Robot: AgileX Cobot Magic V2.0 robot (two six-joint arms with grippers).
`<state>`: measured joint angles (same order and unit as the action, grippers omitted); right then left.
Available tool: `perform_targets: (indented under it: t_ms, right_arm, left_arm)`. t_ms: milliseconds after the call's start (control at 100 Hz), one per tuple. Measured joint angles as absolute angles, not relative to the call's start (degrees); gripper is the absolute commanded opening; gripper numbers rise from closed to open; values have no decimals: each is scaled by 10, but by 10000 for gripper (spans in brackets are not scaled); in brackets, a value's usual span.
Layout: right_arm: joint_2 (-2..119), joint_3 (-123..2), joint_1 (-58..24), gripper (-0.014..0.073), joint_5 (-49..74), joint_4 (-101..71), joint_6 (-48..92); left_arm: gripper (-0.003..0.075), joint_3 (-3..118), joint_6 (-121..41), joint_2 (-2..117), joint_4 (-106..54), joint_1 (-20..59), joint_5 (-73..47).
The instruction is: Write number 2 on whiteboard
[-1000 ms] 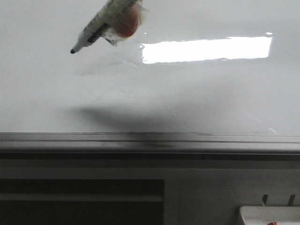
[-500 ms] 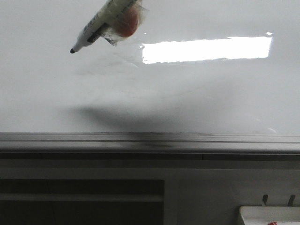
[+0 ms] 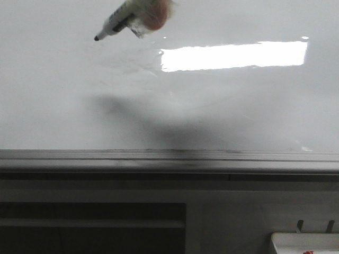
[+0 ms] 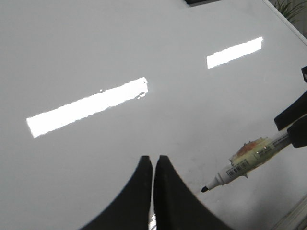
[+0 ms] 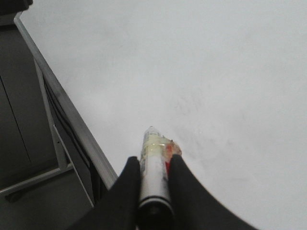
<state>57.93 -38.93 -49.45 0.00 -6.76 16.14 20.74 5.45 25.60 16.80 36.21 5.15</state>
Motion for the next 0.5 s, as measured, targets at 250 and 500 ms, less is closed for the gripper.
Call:
perform_targets:
  t_ms: [250, 500]
  right_arm:
    - [575, -388, -487, -62, 15, -47, 142]
    - [575, -388, -470, -62, 17, -45, 141]
  left_arm:
    - [-20, 207, 55, 255, 168, 362, 52]
    - [-20, 207, 55, 255, 168, 362, 52]
